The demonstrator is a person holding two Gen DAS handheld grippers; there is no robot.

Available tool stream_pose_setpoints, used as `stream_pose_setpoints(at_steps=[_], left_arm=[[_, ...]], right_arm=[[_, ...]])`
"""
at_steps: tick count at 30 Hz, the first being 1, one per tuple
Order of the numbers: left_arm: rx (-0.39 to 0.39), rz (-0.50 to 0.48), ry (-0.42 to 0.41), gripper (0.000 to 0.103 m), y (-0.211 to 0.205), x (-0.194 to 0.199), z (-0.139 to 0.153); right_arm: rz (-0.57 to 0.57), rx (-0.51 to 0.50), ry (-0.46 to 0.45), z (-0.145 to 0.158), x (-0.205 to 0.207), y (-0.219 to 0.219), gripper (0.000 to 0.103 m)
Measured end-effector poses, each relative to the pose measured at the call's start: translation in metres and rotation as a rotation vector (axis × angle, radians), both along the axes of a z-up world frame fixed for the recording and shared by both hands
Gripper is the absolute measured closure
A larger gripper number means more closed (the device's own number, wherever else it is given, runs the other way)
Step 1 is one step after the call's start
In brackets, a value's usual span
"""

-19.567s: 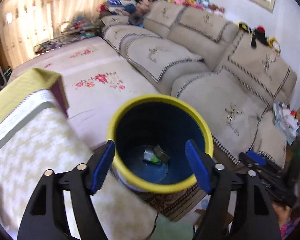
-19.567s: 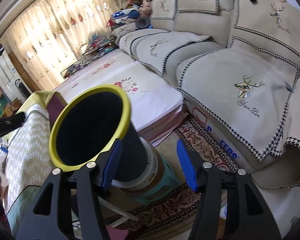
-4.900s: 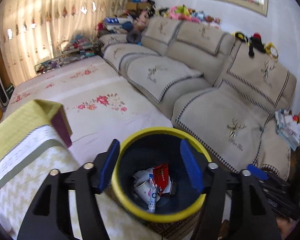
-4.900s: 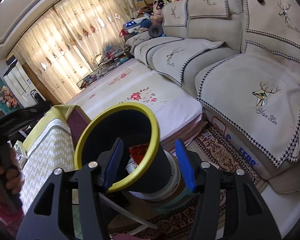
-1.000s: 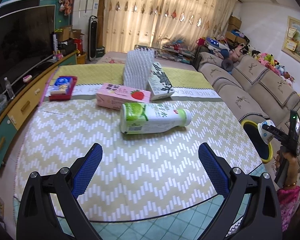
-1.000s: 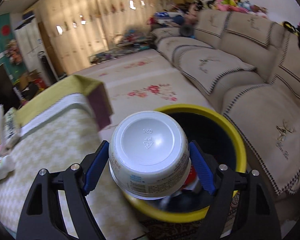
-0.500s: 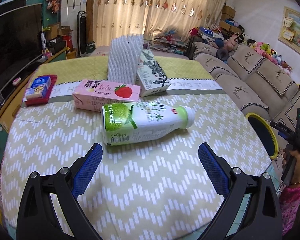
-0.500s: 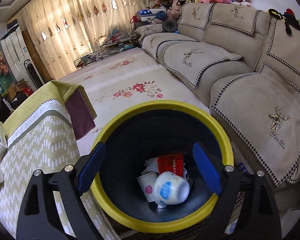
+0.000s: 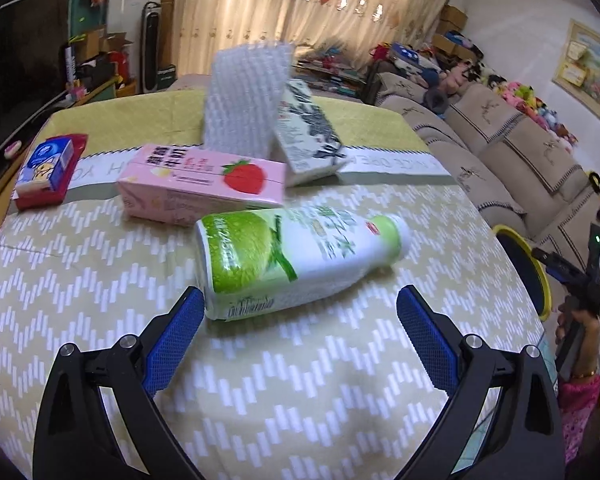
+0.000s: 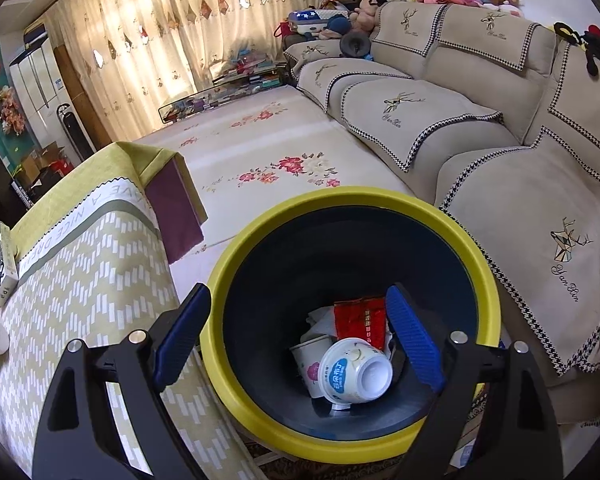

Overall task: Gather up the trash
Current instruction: 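Reach the left gripper to the coconut water bottle and grasp it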

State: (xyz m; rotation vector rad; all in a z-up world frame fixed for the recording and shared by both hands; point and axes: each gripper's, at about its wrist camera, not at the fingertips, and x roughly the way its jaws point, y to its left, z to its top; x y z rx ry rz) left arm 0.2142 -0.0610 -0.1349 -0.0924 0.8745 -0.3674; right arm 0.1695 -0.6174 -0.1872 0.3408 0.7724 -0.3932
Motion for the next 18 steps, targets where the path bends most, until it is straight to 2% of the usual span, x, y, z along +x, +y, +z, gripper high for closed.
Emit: stream_pose_setpoints(at_steps=[4,9,12,15,18], left_arm=[[-0.035,-0.082,0.035,0.008,-0.020,-0.015,0.000],[-0.058,-0.252,0.071,0.008,-0.060,-0.041,0.003],[-0.056,-0.359,0.074,0.012,-0.077,-0.060,0.013],[0.016,-0.392,0.023,0.012,-0.082,-0.073,0.030],[0.107,-0.352,-0.013,0.012,-0.082,-0.060,0.040]], right_arm=[[0.006,0.004,0.000,0.000,0.002,0.003,0.019],[0.011,0.016,-0.014,0.001,-0.001,0.001,0.019],[0.008,0.019,-0.022,0.003,-0.005,-0.001,0.018],[0.002,0.024,-0.029,0.004,-0.008,-0.004,0.018],[0.000,0.033,-0.034,0.004,-0.009,-0.006,0.018]])
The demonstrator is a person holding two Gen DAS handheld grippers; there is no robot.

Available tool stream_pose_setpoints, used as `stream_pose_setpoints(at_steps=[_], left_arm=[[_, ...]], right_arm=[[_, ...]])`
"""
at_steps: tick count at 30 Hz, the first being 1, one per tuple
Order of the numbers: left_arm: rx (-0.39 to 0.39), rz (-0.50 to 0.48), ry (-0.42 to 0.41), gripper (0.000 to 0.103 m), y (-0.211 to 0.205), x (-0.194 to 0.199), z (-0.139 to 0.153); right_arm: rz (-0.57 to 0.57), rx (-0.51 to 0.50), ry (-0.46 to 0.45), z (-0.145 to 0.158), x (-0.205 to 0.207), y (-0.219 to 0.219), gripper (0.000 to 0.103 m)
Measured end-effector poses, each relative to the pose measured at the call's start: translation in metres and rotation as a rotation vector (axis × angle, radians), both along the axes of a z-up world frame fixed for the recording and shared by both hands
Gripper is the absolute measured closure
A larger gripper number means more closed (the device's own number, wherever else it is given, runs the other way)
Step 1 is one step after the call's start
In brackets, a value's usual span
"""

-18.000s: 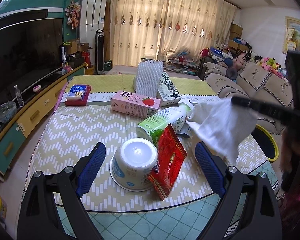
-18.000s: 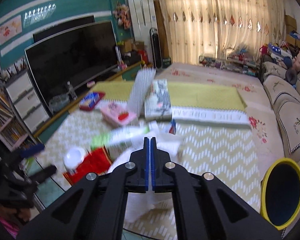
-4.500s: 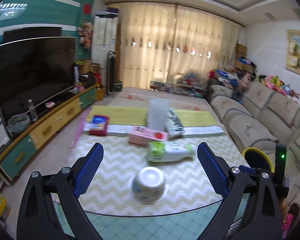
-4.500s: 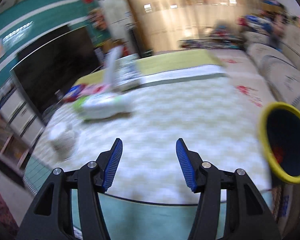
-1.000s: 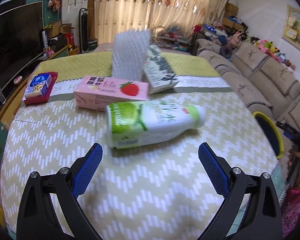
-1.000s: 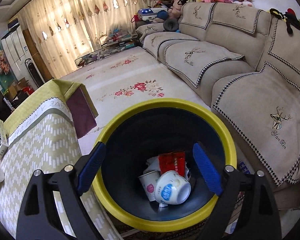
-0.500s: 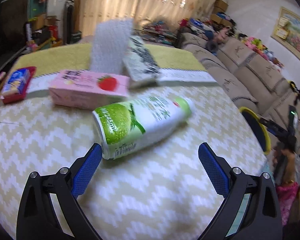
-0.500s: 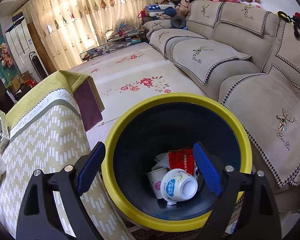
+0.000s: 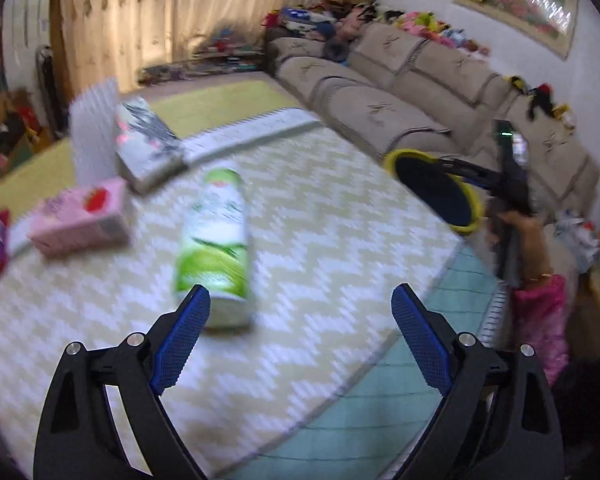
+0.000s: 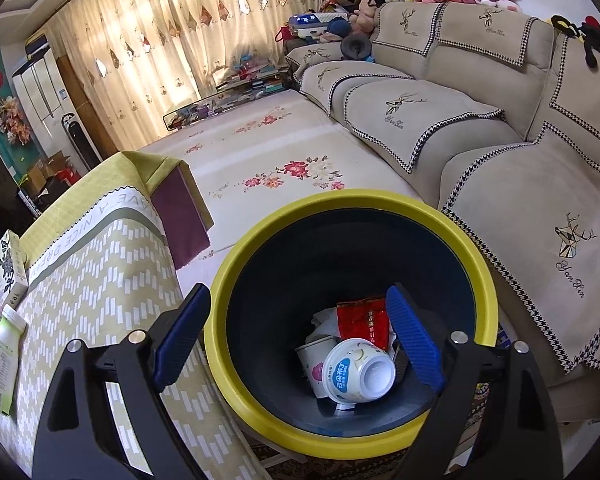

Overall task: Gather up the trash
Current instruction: 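Reach the left gripper to the coconut water bottle and grasp it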

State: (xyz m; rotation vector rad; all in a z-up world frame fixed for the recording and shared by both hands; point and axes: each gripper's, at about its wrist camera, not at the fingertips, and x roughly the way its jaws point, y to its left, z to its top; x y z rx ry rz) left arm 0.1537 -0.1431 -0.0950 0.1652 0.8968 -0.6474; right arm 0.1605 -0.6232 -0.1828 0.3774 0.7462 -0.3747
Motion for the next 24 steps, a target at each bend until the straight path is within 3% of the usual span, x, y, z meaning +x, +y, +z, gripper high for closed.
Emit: stream_pose_setpoints(at_steps=[1,5,10,18,22,24], left_arm=[[0.045,0.040,-0.006,0.012,-0.002,0.011,0.000],[0.104,0.102,0.045,0.012,-0.009,0.051,-0.011],[0.171,0.110,0.117,0.013,-0.030,0.082,-0.033],[0.263,0.141,0.186,0.032,-0.046,0.107,-0.048],[0.293,0.144,0.217,0.049,-0.053,0.119,-0.055],[0.301,0.143,0.216,0.052,-0.054,0.121,-0.057]], right_arm=[[0.001,0.002,0.000,0.000,0.000,0.000,0.018],[0.007,0.007,-0.003,-0.001,-0.002,0.003,0.018],[0.007,0.017,0.006,-0.005,-0.002,0.002,0.017],[-0.002,0.041,0.014,-0.014,-0.004,-0.007,0.017],[-0.002,0.052,0.015,-0.018,-0.005,-0.010,0.017],[-0.002,0.056,0.012,-0.018,-0.008,-0.011,0.017]])
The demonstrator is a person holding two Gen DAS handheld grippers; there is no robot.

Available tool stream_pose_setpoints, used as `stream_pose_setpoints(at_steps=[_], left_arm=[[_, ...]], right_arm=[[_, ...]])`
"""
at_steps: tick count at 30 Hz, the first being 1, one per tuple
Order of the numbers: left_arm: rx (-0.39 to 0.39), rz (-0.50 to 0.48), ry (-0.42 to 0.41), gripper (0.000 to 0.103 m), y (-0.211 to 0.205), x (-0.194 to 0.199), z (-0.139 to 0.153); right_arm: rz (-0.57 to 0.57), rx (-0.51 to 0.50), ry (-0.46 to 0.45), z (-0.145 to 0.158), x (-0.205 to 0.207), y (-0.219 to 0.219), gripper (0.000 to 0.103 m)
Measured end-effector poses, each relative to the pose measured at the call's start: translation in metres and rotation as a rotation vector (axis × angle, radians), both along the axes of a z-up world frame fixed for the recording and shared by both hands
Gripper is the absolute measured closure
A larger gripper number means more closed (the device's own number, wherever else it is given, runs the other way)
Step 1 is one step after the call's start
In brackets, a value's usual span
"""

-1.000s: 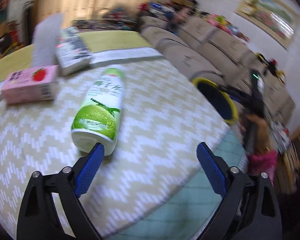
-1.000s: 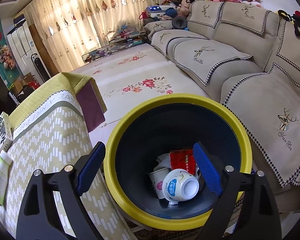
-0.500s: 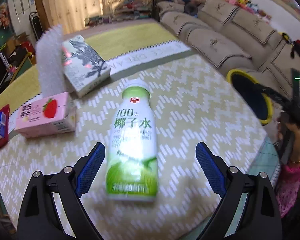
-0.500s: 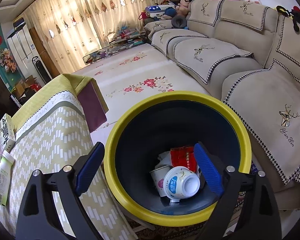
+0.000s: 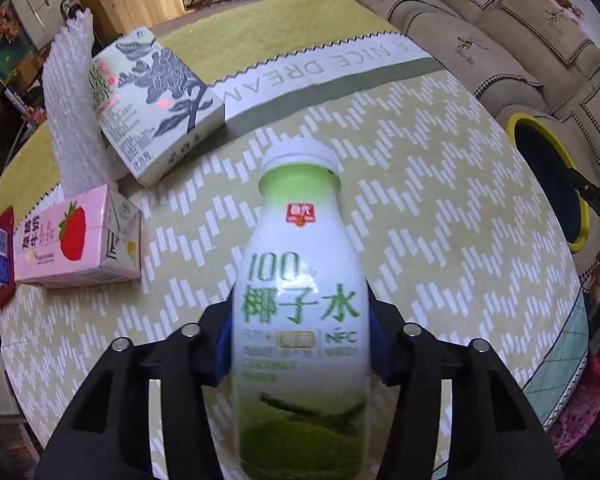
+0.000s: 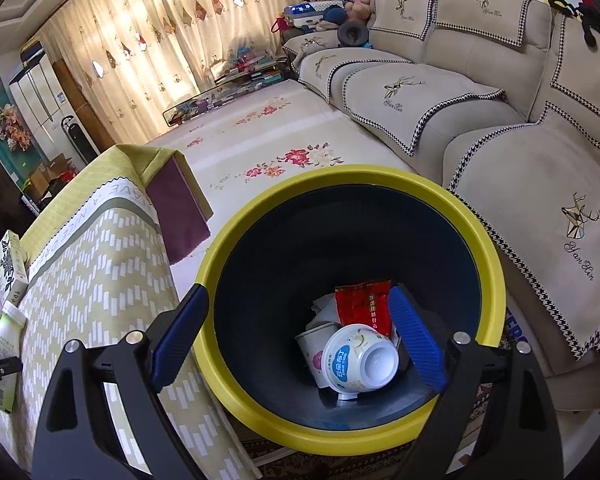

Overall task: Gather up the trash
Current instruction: 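Reach the left gripper to the coconut water bottle and grasp it, then carry the coconut water bottle over the bin and open the left gripper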

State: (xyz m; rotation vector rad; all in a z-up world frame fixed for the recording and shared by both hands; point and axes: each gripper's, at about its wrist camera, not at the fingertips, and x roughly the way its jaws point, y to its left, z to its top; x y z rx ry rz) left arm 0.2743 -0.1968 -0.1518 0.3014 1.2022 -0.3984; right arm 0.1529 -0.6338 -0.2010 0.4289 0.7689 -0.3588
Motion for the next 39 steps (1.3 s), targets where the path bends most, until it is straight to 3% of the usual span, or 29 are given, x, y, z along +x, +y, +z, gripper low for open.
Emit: stream_pose_setpoints(at_steps=[8,19,26,29,39], left_arm=[[-0.084,-0.120,-0.028,0.052,-0.029,-0.033,0.024],[-0.146,-0.363,-0.099,0.052,-0.136,-0.072,0.072],[-0.146,-0.509,-0.070,0.052,-0.244,-0.084,0.069],[-0.140,-0.551,-0.054,0.052,-0.292,-0.075,0.052],[-0.087,-0.570,-0.004,0.052,-0.388,-0.055,0.004]], right_arm=[[-0.031,-0.002,-0.029,0.009,-0.015,-0.008,0.017],[-0.093,0.003,-0.079,0.020,-0.061,-0.041,0.017],[-0.154,0.003,-0.088,0.021,-0.091,-0.074,0.017],[-0.183,-0.001,-0.081,0.018,-0.100,-0.088,0.017],[-0.231,0.003,-0.056,0.008,-0.117,-0.112,0.017]])
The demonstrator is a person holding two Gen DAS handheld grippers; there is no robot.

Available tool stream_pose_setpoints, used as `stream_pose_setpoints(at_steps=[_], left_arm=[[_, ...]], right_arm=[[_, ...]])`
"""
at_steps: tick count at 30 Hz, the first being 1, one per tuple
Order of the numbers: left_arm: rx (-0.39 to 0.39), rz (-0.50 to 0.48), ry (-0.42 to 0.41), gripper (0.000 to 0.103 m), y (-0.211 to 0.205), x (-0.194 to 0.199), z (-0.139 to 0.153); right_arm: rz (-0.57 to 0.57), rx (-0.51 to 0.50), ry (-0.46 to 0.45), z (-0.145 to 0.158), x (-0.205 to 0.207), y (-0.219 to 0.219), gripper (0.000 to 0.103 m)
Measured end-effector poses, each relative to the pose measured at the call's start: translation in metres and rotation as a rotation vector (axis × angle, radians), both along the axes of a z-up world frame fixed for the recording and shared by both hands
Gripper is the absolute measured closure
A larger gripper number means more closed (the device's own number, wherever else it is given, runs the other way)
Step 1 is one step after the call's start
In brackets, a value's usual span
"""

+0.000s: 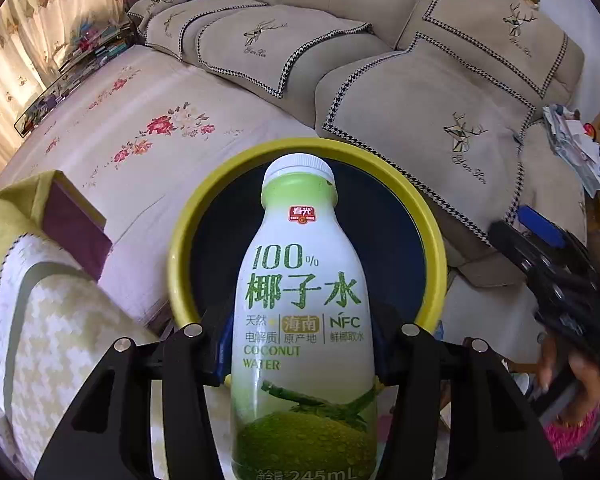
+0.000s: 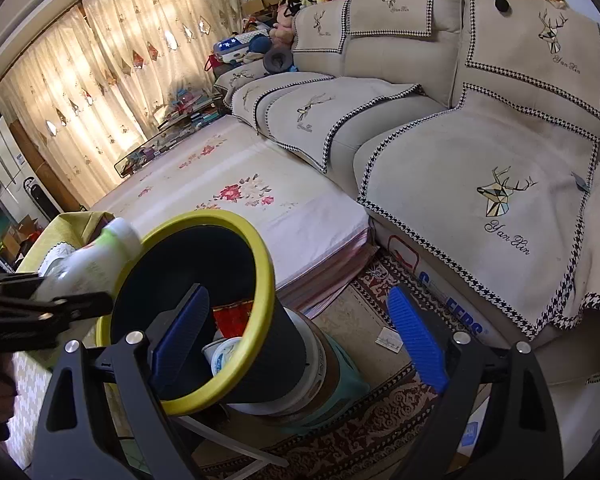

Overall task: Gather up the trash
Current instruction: 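Carry the coconut water bottle over the bin and open the left gripper, then move the right gripper to the white foam net sleeve and grasp it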

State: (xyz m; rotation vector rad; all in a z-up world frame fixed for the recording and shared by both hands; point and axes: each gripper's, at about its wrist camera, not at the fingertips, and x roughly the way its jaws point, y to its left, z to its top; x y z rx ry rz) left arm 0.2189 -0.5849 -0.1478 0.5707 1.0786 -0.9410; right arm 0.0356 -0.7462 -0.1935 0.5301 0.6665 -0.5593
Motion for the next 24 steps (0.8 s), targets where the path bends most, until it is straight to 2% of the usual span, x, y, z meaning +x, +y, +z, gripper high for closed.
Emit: stream_pose_setpoints(at_steps=[3,5,7,10,18,24], left_arm=[[0.010,0.018,0.011,0.051,-0.010,0.006,-0.013],[0.010,0.036,-0.008,0.032,-0.012,0.008,-0.015],[-0.013,0.045,-0.024,0.025,-0.007,0.008,-0.009],[-0.047,0.057,-0.031,0.025,0.010,0.005,0.004],[-0.252,0.141,-0.074,0.012,0.105,-0.021,0.069],[-0.356,0.271,-0.123,0.009,0.212,-0.043,0.095]], right_arm=[[-0.003,0.008,-0.002,-0.002,-0.002,-0.002,0.017],[0.000,0.011,-0.002,-0.003,-0.003,-0.002,0.017],[0.004,0.012,-0.004,-0.003,-0.003,-0.001,0.017],[0.014,0.009,-0.007,0.000,-0.001,0.004,0.017],[0.072,-0.012,-0.005,0.009,0.009,0.030,0.017],[0.136,-0.030,0.001,0.019,0.023,0.058,0.017]])
